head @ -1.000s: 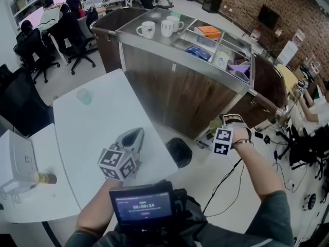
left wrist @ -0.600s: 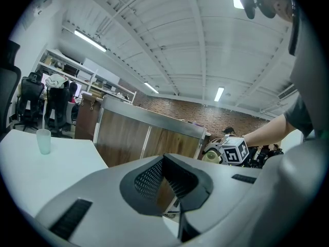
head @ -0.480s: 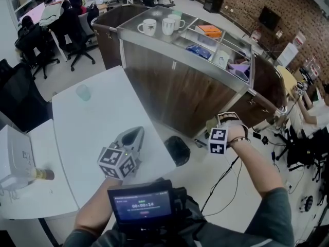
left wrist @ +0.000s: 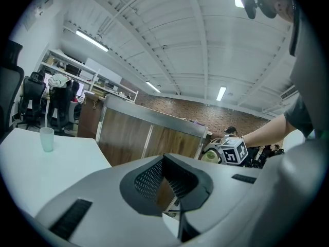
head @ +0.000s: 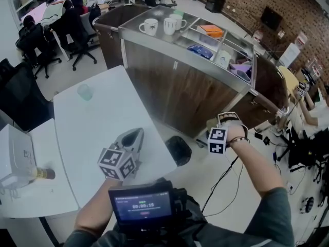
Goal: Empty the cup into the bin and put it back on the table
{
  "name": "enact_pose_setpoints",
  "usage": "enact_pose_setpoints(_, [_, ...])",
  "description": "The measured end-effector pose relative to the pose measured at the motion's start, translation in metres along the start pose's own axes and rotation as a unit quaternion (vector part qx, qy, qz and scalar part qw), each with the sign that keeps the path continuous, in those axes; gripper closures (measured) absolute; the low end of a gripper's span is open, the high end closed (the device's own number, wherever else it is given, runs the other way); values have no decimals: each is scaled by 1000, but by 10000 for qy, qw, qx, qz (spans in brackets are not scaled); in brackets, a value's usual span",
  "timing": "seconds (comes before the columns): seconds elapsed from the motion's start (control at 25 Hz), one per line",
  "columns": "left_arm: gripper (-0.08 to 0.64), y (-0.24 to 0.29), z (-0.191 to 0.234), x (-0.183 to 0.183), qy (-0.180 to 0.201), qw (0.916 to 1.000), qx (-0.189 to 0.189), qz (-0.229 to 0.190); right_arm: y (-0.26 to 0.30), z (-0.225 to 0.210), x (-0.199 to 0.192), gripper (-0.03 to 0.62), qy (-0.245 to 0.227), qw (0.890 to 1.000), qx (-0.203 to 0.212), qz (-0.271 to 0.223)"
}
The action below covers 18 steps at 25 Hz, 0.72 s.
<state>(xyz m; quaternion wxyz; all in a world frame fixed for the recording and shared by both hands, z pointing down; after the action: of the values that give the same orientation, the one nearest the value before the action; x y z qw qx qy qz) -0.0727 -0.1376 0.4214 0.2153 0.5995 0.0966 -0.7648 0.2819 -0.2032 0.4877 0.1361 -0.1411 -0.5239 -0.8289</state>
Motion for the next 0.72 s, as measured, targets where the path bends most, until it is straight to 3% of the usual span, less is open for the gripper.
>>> enact_pose_setpoints(0.28, [558,1,0,-1,-25,10000,9,-3,14,-4,2,201,268,9994,62,-199])
enact_pose_setpoints(0.44, [560,0,6,1,-42,10000,77,-43,12,-13,1,201,951,9933,155,-644])
enact_pose_setpoints(0.56, [560,-2,11,3,-41,9998,171,-77,3,-23,-5,201,1925,9717,209,-1355])
enact_pose_setpoints(0.72, [560,-8,14,7,-8,9997,235,-95,8,-21,-12,201,2813,9340,330,-2179])
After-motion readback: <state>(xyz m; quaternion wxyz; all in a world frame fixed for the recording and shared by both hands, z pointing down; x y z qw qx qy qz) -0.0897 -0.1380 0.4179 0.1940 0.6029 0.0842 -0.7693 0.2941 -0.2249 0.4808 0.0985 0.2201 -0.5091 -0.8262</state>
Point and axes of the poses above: the fingertips, and each gripper's own axes: y forward along the fingers, z to its left, x out of its top, the point moved 9 cm from there along -y, backward along the fingers, and after that the axes turned 8 degrees about x, right-handed, at the moved point
